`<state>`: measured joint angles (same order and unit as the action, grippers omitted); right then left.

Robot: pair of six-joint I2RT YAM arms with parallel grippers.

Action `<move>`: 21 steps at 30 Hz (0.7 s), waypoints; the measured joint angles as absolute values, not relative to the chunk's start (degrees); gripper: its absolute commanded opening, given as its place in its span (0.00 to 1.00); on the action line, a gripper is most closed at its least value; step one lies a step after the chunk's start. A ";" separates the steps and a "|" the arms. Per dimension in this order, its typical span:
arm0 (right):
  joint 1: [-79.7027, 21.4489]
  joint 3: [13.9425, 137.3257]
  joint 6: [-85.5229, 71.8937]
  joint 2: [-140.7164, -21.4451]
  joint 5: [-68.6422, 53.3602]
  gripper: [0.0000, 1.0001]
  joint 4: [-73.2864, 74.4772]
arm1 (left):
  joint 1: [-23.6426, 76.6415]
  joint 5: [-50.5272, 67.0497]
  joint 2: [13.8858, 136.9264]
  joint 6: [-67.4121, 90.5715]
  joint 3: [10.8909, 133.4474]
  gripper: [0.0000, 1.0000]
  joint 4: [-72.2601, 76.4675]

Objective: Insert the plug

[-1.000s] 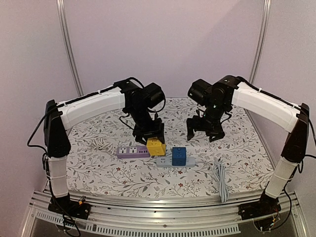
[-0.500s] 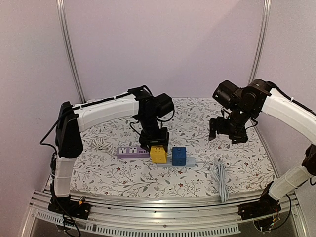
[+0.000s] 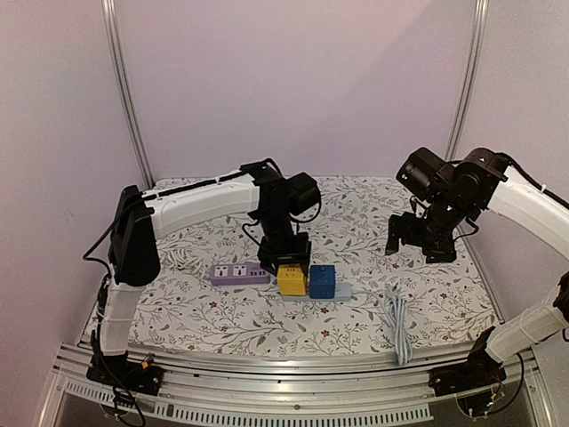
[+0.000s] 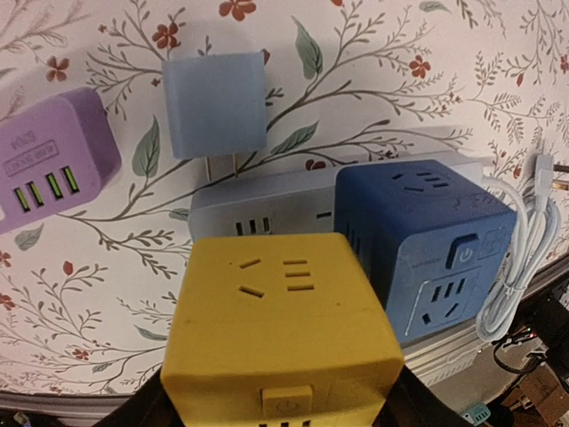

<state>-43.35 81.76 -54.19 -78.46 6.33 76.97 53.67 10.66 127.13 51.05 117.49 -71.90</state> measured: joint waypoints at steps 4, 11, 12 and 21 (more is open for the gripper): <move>-43.35 81.45 -54.39 -77.71 6.83 0.95 76.97 | 53.67 9.74 127.66 50.76 117.49 0.00 -72.07; -43.35 80.95 -54.41 -76.69 6.96 0.95 77.03 | 53.67 8.60 128.22 50.57 118.04 0.00 -72.23; -43.35 80.95 -54.37 -76.69 6.96 0.95 77.01 | 53.67 8.54 128.42 50.57 118.04 0.00 -72.23; -43.35 81.21 -53.65 -76.88 6.96 0.95 76.99 | 53.67 8.10 128.90 50.72 118.21 0.00 -72.01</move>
